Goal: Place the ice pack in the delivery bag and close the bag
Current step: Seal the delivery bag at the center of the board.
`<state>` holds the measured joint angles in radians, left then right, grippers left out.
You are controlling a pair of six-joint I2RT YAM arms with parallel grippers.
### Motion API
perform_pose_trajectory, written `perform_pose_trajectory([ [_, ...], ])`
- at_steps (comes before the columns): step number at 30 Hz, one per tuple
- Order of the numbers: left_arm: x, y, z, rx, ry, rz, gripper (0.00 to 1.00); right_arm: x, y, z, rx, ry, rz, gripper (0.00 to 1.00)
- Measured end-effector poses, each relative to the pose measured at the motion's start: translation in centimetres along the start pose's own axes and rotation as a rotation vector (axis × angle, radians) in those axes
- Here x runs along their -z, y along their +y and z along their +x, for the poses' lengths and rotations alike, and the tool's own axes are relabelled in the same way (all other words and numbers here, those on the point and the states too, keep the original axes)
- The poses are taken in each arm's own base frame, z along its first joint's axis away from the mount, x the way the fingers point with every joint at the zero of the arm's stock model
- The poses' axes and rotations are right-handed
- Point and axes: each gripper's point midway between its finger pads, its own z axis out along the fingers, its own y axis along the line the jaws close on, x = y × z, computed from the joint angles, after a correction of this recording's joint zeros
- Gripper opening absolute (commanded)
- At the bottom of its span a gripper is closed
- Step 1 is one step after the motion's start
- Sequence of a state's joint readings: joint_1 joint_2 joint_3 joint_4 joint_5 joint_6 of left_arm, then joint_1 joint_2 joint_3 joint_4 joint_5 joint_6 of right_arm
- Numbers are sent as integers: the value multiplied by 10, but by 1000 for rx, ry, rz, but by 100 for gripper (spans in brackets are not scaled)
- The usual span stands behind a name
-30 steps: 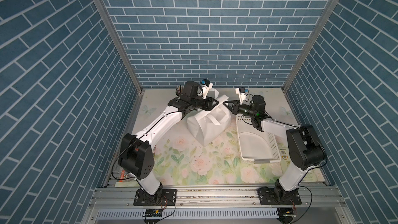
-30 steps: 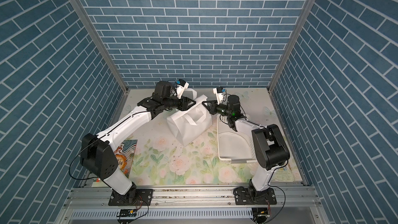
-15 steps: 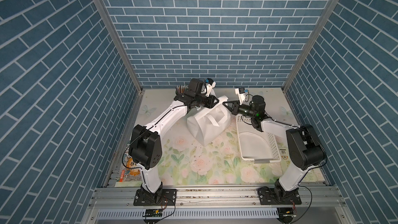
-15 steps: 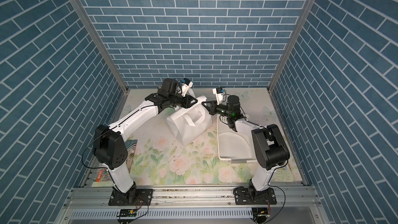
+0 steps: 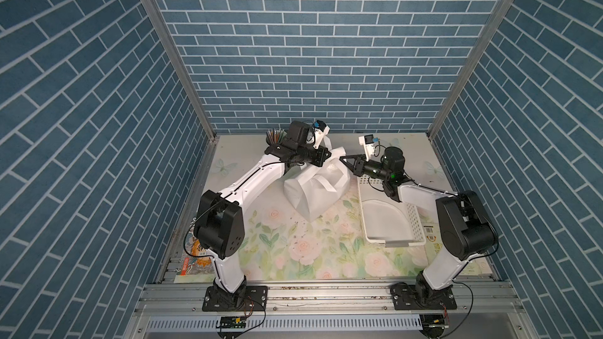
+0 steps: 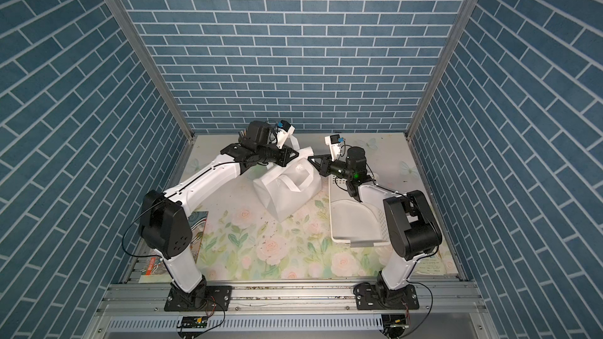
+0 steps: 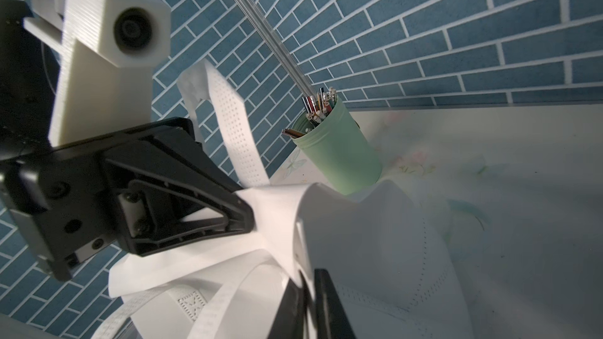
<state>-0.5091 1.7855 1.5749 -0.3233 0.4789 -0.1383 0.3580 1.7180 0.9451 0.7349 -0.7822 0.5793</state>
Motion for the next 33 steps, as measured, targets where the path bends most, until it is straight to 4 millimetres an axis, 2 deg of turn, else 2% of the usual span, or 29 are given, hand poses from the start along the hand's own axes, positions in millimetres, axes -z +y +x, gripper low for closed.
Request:
perform_pose_trajectory([
  [3,3,-2,-2,-2,-8,2,2,1,-1,-1,2,-4,1,14],
  [7,3,-3,-2,2,-6,9,16,2,-1,1,-1,-1,-1,6],
  [9,3,-4,-2,7,-6,17,29,2,-1,1,-3,1,-5,1],
  [14,2,-7,-4,6,-5,30,37,2,0,1,-6,1,-7,0],
  [18,-3,-10,-13,0,-10,41,42,2,1,1,-9,2,-12,0],
  [23,-15,-12,-24,-5,-15,55,43,1,3,2,-12,5,-20,0],
  [28,-26,-10,-22,-2,8,57,42,0,5,3,-9,6,-26,0],
  [31,-30,-9,-19,-5,21,60,33,0,5,3,-11,7,-25,0],
  [33,-31,-10,-19,-11,24,64,24,0,5,3,-12,9,-25,0],
])
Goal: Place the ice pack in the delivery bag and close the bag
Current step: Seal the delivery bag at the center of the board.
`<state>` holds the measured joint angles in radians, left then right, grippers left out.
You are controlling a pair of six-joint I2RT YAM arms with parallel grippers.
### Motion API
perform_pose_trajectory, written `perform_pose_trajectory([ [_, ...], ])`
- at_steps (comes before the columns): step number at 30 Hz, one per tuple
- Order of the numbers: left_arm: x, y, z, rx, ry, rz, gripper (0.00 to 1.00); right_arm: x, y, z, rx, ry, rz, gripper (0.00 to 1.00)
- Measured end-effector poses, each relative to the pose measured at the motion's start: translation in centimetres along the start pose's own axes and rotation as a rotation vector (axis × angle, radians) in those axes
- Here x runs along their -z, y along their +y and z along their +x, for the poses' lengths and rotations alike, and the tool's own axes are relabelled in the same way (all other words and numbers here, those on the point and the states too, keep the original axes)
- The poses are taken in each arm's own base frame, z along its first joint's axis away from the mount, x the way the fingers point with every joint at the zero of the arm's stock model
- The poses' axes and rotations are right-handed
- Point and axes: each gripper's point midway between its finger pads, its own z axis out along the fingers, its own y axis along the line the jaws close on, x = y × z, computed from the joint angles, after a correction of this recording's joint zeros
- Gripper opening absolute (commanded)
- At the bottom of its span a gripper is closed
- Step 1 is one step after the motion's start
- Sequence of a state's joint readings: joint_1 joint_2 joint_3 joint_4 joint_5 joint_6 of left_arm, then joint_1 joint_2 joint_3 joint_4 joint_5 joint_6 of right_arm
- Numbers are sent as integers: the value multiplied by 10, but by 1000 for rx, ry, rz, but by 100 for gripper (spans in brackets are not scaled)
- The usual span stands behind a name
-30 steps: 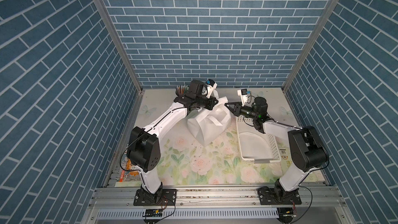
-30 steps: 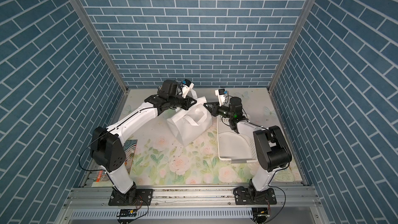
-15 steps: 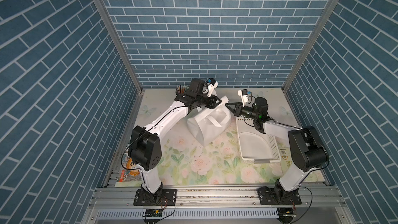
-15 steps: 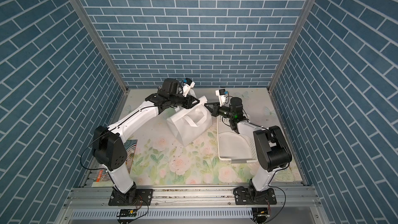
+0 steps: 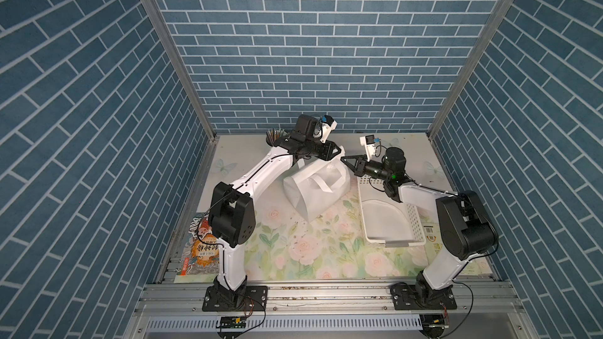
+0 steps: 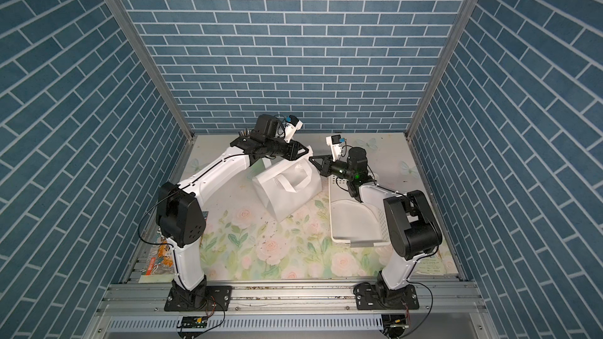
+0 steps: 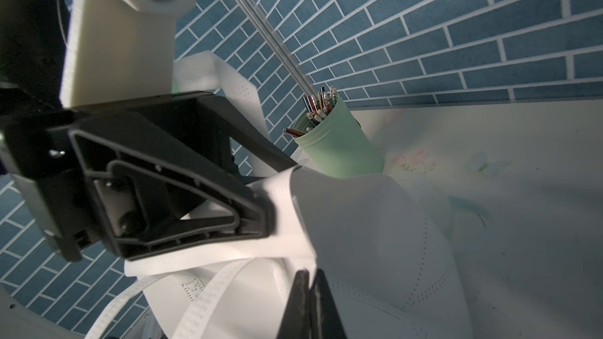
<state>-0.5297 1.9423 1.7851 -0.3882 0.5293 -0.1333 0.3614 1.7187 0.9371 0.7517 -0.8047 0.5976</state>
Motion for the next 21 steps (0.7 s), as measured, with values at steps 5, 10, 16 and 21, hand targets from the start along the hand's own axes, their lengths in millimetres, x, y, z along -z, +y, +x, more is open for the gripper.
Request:
perform_pose_trajectory([
  [5,-1,-5,2,-15,10,11,0,-1,1,1,-4,6,-2,0],
  [10,-2,-2,1,-10,8,-27,0,0,0,-1,-5,0,12,21],
  [16,8,11,-9,61,-62,-165,0,23,20,-21,45,-71,92,55],
  [21,30,33,-12,188,-156,-311,0,67,49,-48,127,-207,208,66],
])
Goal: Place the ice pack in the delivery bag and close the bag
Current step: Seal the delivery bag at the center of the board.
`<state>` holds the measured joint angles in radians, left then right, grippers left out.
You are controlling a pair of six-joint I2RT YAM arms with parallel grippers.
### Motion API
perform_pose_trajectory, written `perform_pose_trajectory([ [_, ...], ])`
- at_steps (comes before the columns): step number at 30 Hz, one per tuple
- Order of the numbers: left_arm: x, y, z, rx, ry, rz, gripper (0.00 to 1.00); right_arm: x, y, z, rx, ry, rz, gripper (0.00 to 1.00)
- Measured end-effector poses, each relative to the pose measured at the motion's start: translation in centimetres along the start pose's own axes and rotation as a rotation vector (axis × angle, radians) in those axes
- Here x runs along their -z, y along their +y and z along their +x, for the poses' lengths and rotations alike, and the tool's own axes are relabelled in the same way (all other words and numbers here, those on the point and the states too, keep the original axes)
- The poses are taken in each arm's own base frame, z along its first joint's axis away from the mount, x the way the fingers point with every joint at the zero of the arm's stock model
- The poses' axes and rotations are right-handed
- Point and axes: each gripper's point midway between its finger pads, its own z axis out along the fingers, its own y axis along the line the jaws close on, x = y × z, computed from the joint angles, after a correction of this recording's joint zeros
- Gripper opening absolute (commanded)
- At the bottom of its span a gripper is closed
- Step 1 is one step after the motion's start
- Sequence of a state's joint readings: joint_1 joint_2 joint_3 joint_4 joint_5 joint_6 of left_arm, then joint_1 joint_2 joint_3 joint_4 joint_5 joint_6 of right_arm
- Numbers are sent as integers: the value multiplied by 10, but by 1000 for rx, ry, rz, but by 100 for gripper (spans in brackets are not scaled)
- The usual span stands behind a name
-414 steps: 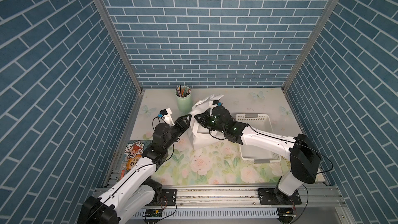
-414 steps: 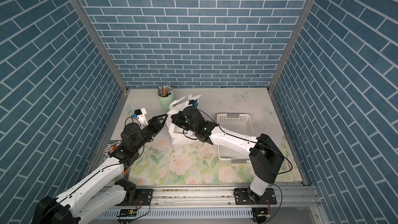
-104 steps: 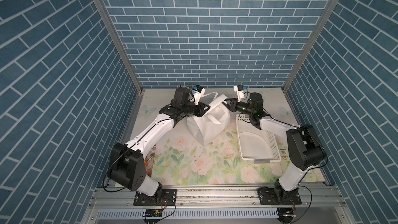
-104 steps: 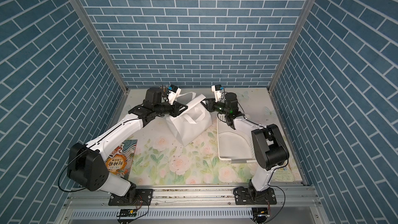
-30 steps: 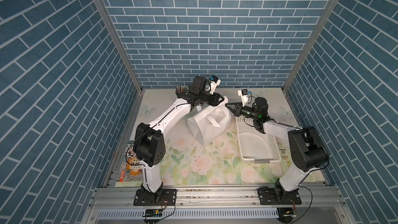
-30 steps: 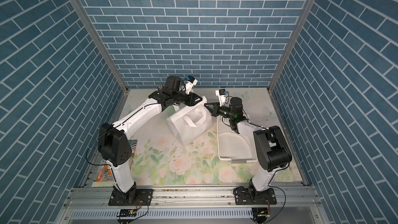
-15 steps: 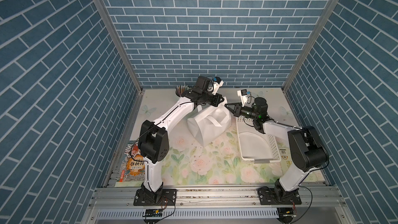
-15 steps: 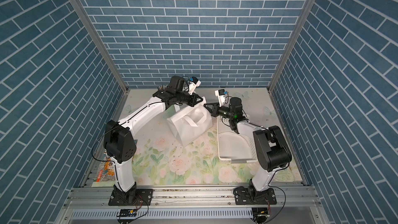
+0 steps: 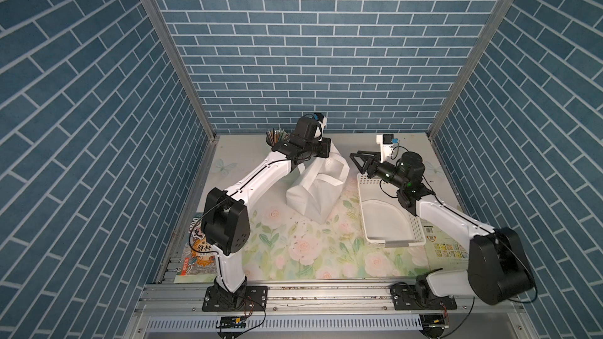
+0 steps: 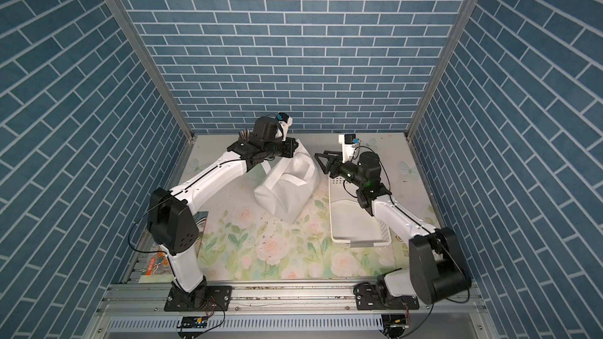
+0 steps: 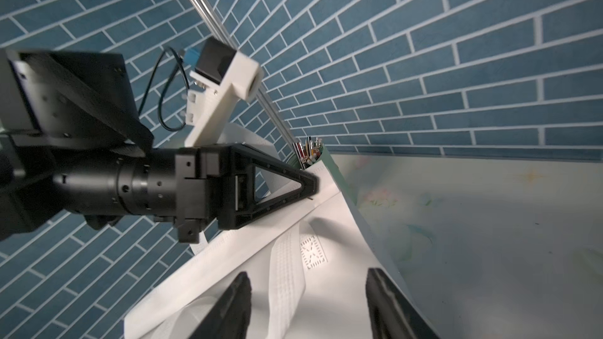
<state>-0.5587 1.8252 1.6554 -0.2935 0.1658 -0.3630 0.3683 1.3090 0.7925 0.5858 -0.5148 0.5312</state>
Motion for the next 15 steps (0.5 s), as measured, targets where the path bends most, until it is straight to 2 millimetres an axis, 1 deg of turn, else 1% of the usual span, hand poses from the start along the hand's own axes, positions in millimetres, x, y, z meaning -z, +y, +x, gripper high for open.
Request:
perform_pose_trajectory([
  [3,11,11,-2,78,-57,-52,0,26,1,-13,27,-69,94,70],
  [6,22,17,-4,142,-105,-77,0,46,-5,-15,35,-100,183,71],
  [7,23,18,-4,163,-116,-83,7,50,-8,-14,33,-102,209,71],
  [8,24,19,-5,179,-124,-88,19,54,-11,-12,29,-100,233,71],
  [9,24,20,-6,196,-131,-88,38,58,-16,-8,25,-94,264,72],
  [10,23,20,-7,211,-138,-85,48,60,-19,-4,21,-85,280,73],
  [12,23,16,-10,233,-154,-62,58,64,-24,4,12,-68,303,73],
  [15,24,9,-13,248,-164,-16,67,68,-27,12,2,-44,320,74],
])
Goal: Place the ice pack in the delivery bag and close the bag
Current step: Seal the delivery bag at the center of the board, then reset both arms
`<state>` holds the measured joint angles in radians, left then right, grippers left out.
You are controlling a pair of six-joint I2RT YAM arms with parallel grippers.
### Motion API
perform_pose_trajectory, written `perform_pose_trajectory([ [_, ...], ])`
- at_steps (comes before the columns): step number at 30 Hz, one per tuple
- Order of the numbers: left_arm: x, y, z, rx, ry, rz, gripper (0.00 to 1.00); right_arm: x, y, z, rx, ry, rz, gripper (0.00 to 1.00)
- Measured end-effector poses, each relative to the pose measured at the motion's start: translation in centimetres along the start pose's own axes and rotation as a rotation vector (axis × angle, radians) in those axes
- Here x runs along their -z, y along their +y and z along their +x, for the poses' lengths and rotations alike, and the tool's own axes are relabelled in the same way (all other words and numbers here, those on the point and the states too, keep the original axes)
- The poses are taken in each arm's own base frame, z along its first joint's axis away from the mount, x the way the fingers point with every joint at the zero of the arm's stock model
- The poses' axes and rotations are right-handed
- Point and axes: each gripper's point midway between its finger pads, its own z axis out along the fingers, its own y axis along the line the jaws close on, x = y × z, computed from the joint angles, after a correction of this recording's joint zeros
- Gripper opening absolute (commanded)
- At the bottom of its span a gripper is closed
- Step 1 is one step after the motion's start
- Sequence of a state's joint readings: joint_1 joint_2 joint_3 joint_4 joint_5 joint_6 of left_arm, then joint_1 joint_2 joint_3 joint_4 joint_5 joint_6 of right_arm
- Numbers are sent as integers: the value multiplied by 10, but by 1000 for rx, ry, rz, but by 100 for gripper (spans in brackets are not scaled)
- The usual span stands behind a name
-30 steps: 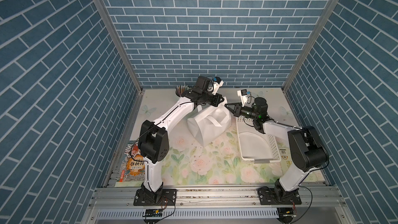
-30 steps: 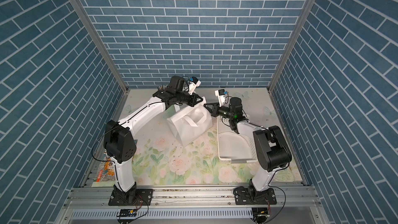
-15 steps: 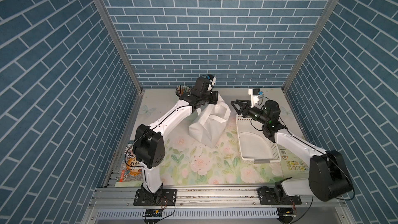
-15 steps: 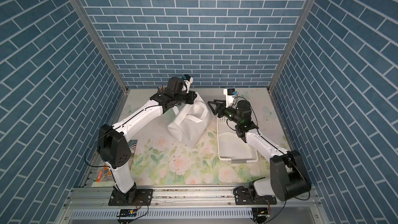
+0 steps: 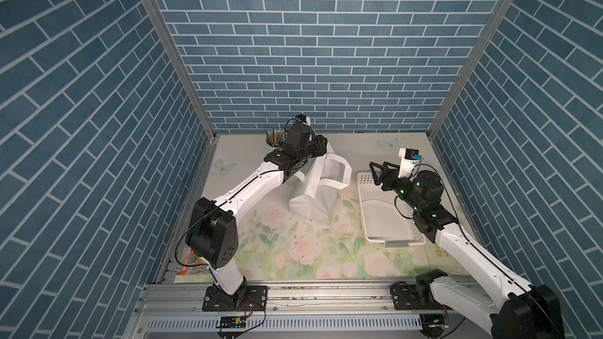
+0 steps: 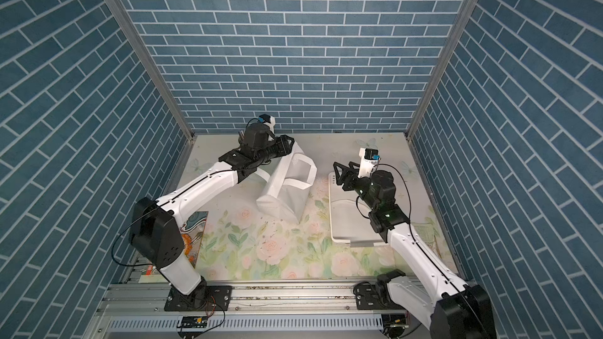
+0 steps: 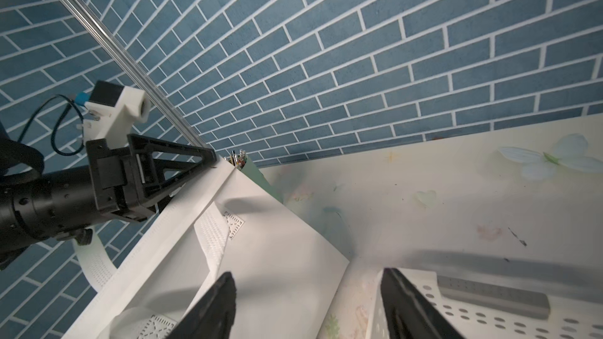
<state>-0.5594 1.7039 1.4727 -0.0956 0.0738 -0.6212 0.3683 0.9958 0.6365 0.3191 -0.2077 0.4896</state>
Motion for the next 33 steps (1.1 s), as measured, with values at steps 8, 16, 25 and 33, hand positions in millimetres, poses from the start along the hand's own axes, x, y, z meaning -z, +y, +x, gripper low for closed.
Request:
perform_pose_trajectory([
  [8,36,-36,-22,16,-31,138,84,12,6,-6,3,-13,-8,74],
  [16,94,-83,-49,25,-106,353,90,22,9,-6,6,-22,-15,75],
  [25,180,-73,-64,-114,-335,329,100,57,-14,-34,19,-175,168,100],
  [33,278,38,-80,-60,-723,-157,100,95,-58,-43,161,-314,441,99],
])
